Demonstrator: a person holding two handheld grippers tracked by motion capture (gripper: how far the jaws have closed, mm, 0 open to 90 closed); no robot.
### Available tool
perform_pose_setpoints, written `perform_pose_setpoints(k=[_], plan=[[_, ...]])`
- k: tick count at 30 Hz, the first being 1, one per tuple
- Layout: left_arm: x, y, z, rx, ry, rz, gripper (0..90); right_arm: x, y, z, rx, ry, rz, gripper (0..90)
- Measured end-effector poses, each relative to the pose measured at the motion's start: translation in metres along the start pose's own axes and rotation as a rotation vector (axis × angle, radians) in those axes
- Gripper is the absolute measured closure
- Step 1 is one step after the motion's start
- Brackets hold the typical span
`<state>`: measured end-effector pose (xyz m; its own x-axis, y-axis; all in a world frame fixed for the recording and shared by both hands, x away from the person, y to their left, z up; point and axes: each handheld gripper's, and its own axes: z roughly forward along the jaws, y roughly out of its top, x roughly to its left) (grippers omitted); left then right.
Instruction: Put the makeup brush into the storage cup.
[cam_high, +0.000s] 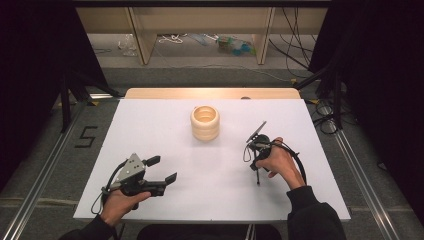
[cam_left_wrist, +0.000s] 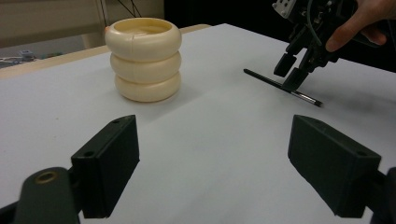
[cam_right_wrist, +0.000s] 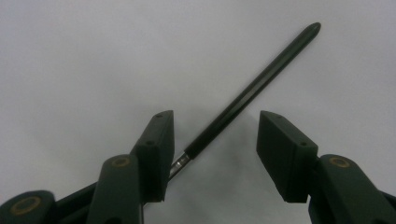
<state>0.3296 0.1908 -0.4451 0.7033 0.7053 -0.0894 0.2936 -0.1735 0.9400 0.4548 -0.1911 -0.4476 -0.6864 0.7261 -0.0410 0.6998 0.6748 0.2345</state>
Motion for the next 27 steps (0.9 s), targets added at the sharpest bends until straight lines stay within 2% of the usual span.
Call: perform_pose_setpoints(k=[1,3,5,7,8,9,11,13,14,16,21,24,26,27], plan=[[0.0,-0.0004,-0.0001,0.002,0.002,-0.003,16.4,0.0013,0.0003,0.0003,0.021,0.01,0.026,48.3],[0.0002,0.0001,0.0003,-0.001,0.002,-0.006,16.4,-0.0002,0.0007,0.0014,0.02,0.008,0.019,49.8],[0.0006,0.0,0.0002,0.003,0.002,0.013,16.4,-0.0001,0.0008,0.0023,0.027,0.014,0.021,51.0],[0.0007,-0.0001,0.0,0.005,0.002,0.014,16.4,-0.0006,0.0008,0.0026,0.031,0.015,0.018,52.1],[0.0008,0.0,0.0,0.003,0.001,0.012,16.4,-0.0005,0.0009,0.0028,0.035,0.015,0.022,52.3],[0.0001,0.0,0.0004,-0.001,0.003,-0.006,16.4,-0.0004,0.0013,0.0035,0.033,0.017,0.026,53.1],[0.0003,0.0,0.0005,0.001,0.003,-0.004,16.5,-0.0005,0.002,0.0044,0.036,0.023,0.027,55.2],[0.0006,-0.0002,0.0001,0.003,0.0,0.008,16.4,0.0002,0.0026,0.0058,0.044,0.025,0.026,57.6],[0.0003,0.0,0.0001,-0.001,0.003,-0.004,16.5,0.0002,0.0033,0.0072,0.049,0.019,0.012,58.9],[0.0007,0.0002,0.0002,-0.001,0.003,-0.002,16.5,0.0008,0.0035,0.0076,0.045,0.02,0.007,60.6],[0.0002,0.0003,0.0005,-0.003,0.004,-0.004,16.6,0.0003,0.004,0.0074,0.054,0.028,0.011,65.8],[0.0005,0.0,0.0005,0.002,0.003,0.013,16.5,-0.0024,0.0044,0.0068,0.062,0.033,0.005,69.0],[0.0002,0.0003,0.0005,-0.002,0.003,-0.002,16.6,-0.0033,0.0047,0.0067,0.063,0.034,0.012,70.8],[0.0004,0.0006,0.0007,-0.003,0.005,-0.004,16.5,-0.0047,0.0045,0.0071,0.056,0.032,-0.001,72.0]])
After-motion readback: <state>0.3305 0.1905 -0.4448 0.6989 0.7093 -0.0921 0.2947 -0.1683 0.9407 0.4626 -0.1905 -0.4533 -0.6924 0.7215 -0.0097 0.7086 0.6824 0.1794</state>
